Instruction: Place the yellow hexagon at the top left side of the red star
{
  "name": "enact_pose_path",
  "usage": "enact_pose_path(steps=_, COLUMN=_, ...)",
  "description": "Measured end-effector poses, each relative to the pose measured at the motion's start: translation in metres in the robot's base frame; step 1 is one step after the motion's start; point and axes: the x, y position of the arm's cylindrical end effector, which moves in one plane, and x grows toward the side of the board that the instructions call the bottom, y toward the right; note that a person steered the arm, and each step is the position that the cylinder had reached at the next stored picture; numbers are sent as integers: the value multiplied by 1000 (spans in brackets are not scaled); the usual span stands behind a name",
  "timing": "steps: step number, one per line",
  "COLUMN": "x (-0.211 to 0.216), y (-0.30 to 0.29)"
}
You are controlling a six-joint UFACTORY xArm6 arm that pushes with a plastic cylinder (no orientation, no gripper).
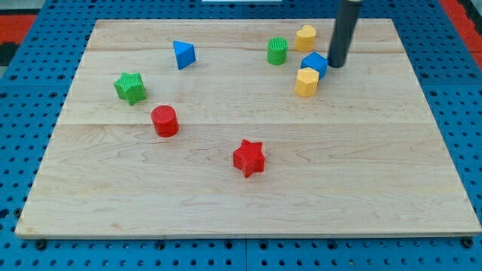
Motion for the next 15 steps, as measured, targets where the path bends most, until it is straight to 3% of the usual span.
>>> enact_pose_path(steps=1, x=34, y=-14)
enact_pose_path(steps=4, x=26, y=-72)
enact_pose_path(steps=6, x=43, y=-88)
enact_pose_path(steps=9, x=14, y=-215)
enact_pose_path(steps=10, x=55, y=-185)
enact_pose_path(steps=11, x=58, y=-146)
enact_pose_path(steps=12, x=27, y=-133)
enact_pose_path(steps=13, x=53, y=-84)
enact_pose_path(steps=14, x=73, y=-71)
enact_pose_path(steps=15, x=79, y=-92)
